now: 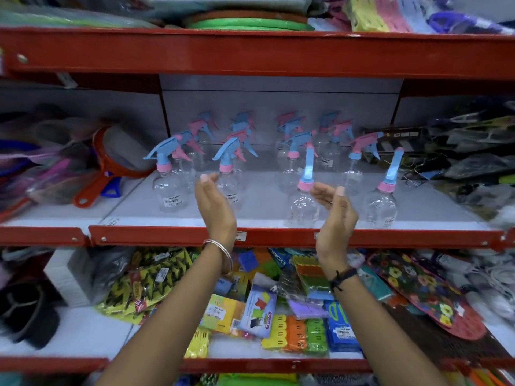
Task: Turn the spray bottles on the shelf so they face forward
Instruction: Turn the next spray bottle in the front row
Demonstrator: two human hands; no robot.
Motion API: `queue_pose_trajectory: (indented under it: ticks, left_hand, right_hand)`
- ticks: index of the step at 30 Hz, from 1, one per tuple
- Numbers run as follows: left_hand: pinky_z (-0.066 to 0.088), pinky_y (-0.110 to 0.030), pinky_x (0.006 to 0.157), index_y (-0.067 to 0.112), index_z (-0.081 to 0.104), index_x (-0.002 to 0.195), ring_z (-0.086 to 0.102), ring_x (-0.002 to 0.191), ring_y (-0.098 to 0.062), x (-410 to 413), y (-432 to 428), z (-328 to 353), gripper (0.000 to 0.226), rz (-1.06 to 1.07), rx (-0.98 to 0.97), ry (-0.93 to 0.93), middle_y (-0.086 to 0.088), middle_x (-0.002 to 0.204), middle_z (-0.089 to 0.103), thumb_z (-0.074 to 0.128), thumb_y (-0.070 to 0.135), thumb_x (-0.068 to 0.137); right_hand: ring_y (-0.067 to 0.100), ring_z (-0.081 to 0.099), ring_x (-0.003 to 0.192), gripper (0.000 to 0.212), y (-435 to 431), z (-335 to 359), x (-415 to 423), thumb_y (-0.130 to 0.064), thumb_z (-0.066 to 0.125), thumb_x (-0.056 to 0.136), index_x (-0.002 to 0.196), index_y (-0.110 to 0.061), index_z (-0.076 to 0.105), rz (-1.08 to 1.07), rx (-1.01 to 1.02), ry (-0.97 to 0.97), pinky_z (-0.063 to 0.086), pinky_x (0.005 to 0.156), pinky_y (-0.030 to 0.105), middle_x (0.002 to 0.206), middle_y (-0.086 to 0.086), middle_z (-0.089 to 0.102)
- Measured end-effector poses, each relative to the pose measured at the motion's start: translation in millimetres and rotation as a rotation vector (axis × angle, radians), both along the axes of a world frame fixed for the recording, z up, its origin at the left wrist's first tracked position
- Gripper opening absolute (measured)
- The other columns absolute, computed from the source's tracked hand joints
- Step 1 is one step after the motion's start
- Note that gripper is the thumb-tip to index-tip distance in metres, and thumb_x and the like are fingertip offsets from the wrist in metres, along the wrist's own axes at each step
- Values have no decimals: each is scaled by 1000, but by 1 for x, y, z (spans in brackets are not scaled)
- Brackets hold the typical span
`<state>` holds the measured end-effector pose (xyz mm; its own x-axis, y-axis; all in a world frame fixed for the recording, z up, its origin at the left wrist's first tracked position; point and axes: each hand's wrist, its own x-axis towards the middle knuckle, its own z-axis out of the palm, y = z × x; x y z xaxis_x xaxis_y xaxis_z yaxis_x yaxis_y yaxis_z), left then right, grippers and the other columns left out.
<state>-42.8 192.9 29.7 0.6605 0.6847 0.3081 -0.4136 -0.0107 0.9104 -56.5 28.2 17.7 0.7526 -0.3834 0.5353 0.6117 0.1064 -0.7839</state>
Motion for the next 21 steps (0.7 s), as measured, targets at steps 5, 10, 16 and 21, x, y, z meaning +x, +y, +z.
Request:
queue_pose_trajectory:
  ticks: [5, 10, 16, 21]
  left_hand:
    - [26, -31, 106, 11, 46, 127, 39, 130, -24, 35, 48, -2, 59, -155, 234, 186, -10, 140, 43, 17, 51, 94]
    - [21, -35, 112, 14, 32, 140, 29, 138, -23, 47, 68, -1, 72, -399, 292, 314, -6, 151, 31, 12, 61, 89]
    - [30, -46, 110, 35, 32, 139, 37, 134, -25, 42, 76, -1, 74, -512, 350, 373, -2, 150, 34, 1, 70, 82]
    - [42, -35, 90, 34, 43, 134, 55, 106, -25, 30, 84, 1, 85, -540, 407, 396, -6, 139, 50, -1, 77, 75]
  right_hand:
    - [9, 62, 106, 41, 63, 6, 8, -42, 34, 95, 101, -19, 68, 192, -124, 68, 45, 94, 21, 107, -2, 69]
    - [16, 40, 134, 75, 110, 16, 35, -71, 26, 85, 139, -21, 42, 383, -250, 430, 28, 113, 36, 147, 2, 43]
    - [24, 30, 140, 72, 131, 27, 50, -66, 15, 91, 146, -22, 29, 441, -220, 542, 22, 117, 43, 152, 5, 35]
    - [15, 54, 104, 61, 125, 22, 45, -65, 17, 91, 107, -25, 61, 386, -233, 549, 38, 98, 33, 104, -9, 61]
